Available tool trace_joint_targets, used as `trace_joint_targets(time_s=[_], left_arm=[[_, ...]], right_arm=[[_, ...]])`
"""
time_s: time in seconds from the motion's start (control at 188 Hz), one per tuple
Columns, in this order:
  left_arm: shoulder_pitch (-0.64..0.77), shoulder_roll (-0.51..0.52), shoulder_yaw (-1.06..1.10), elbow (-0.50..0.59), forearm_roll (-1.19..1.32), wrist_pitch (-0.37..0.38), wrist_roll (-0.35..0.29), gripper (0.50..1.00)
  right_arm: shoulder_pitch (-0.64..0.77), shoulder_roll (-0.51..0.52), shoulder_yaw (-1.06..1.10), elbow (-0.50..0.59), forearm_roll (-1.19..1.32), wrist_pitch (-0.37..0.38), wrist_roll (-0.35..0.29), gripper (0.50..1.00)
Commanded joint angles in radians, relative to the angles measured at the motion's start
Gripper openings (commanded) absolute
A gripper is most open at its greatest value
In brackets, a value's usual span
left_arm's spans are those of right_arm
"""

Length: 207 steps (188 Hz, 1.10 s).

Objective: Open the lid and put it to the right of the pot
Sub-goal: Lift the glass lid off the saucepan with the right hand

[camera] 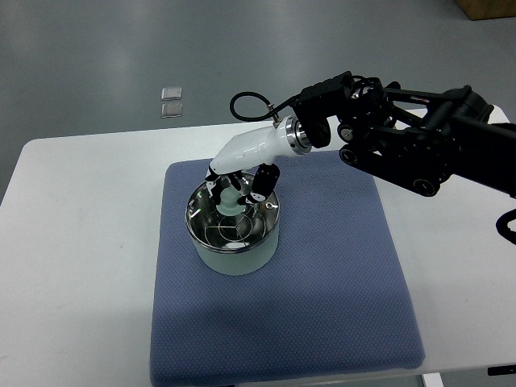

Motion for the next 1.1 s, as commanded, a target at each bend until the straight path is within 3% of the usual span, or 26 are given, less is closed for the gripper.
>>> trace_joint_targets(time_s=[0.0,1.094], left_arm=[[0.0,0.0,0.001,0.0,0.0,0.0,0.0,1.0],[0.0,0.0,0.001,0.0,0.0,0.0,0.0,1.0]], right_arm=[[-0.009,0.0,0.0,0.0,0.0,-0.001,0.0,0.5],[-0.008,-0.049,0.045,0.014,0.026,0.011,0.029,0.5]])
